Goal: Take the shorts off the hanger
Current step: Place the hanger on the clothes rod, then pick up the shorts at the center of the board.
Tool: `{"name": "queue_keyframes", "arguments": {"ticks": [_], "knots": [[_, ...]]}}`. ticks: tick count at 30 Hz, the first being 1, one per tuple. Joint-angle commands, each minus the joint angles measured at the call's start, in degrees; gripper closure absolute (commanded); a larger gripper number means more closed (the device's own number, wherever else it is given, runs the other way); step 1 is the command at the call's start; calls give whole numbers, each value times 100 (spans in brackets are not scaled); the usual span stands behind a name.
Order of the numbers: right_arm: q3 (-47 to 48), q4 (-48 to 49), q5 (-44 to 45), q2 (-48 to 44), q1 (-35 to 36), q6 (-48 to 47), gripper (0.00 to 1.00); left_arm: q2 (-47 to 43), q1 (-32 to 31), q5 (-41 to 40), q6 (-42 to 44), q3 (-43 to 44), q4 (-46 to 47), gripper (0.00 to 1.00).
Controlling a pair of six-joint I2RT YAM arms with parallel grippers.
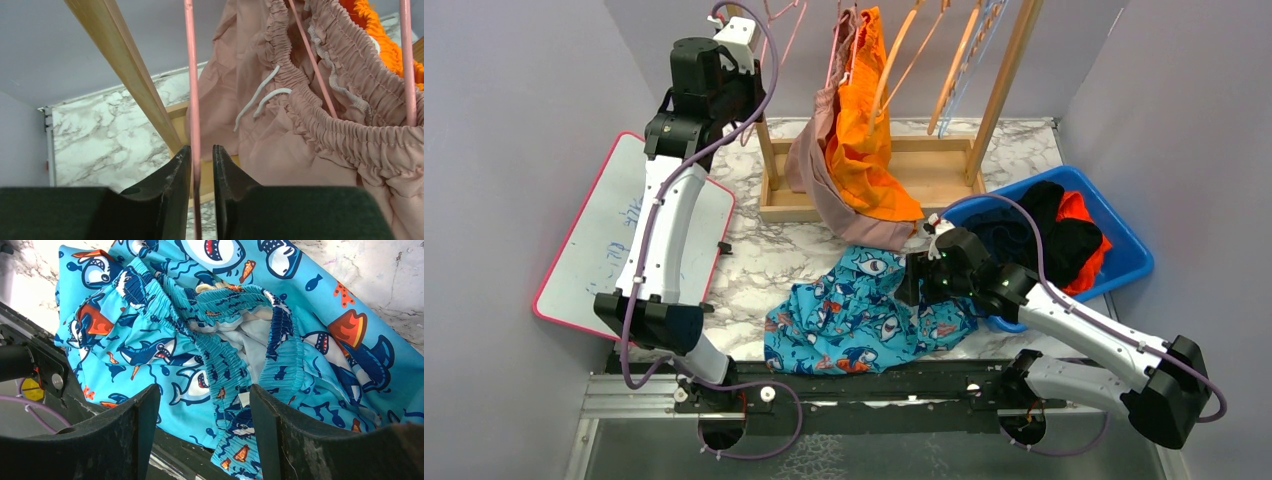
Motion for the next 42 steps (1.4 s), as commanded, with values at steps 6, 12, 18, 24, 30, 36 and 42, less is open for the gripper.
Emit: {"name": "queue_keyframes", "arguments": {"ticks": [6,12,18,24,30,36,42], "knots": [[69,-114,32,48,5,24,31,-538,55,179,59,-468,229,40],[119,-171,52,46,9,6,31,-1124,56,181,-34,-1061,407,11],[236,-386,508,331,4,-90,29,-1761,55,43,-68,-1485,522,3],[627,-669,1005,984,8,-405,28,-2305,55,-62,-129,-1859,544,1],[817,-451,672,1682,9,-908,25,-3279,55,-150,-501,-2864,627,1],[667,417,-901,2430,52,-1027,25,-4695,63,-240,-990,-4606,732,1],[569,770,-975,2583,243,-878,25,-5682,57,-364,-1352,-5629,700,1]]}}
